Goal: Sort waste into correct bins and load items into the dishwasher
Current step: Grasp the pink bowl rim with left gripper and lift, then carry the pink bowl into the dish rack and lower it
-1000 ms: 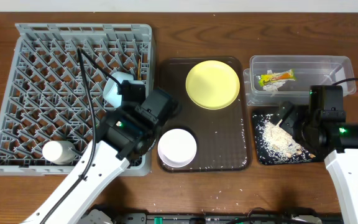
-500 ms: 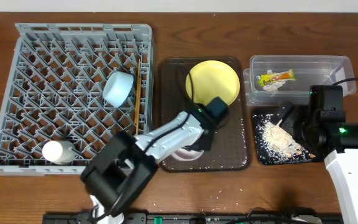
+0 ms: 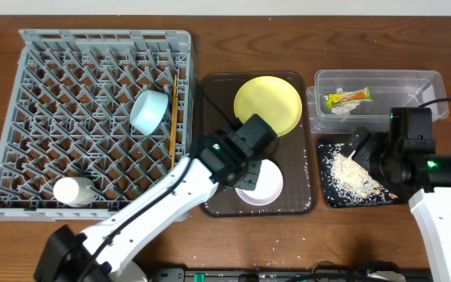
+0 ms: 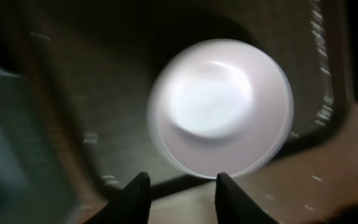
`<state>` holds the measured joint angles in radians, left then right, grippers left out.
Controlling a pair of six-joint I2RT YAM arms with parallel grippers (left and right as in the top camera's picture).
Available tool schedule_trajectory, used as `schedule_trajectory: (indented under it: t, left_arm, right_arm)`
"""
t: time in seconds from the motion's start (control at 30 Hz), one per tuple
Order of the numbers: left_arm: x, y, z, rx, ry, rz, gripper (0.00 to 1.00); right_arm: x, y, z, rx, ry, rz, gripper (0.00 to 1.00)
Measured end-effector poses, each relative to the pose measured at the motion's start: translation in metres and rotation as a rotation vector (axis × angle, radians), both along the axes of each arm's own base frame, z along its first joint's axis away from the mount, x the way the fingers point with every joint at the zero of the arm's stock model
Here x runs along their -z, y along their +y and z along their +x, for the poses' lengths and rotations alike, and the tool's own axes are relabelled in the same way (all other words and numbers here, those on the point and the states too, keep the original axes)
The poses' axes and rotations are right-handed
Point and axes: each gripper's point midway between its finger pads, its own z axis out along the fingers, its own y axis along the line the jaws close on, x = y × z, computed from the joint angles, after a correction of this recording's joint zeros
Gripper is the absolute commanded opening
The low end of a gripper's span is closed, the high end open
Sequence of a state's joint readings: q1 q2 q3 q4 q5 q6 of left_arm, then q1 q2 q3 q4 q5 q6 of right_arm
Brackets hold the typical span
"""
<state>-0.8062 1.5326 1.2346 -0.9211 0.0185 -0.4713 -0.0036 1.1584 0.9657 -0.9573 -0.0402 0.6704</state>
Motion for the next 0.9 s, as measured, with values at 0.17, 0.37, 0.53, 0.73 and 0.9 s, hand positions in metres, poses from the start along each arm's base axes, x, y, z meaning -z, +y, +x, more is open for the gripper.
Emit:
schedule_trajectory:
  t: [0.17,0.37,0.53,0.73,0.9]
  left_arm:
    - [0.037,0.016,0.019,-0.052,-0.009,0.105,0.43]
    - [0.106,0.015,0.013,-0.054,0.150,0.160,0.14]
    - [0.106,-0.002,0.013,-0.046,0.167,0.078,0.08]
    - [0.106,0.005,0.002,-0.052,0.228,0.088,0.07]
    - [0.038,0.083,0.020,-0.165,0.077,0.318,0.08]
  right_arm:
    - [0.000,0.000,0.000,0.000,0.000,0.000,0.99]
    - [0.000,0.000,0.000,0.000,0.000,0.000,0.99]
    - [0.000,0.000,0.000,0.000,0.000,0.000,0.99]
    - [0.000,0.000,0.000,0.000,0.000,0.000,0.99]
    - [0.000,0.000,0.000,0.000,0.000,0.000,0.99]
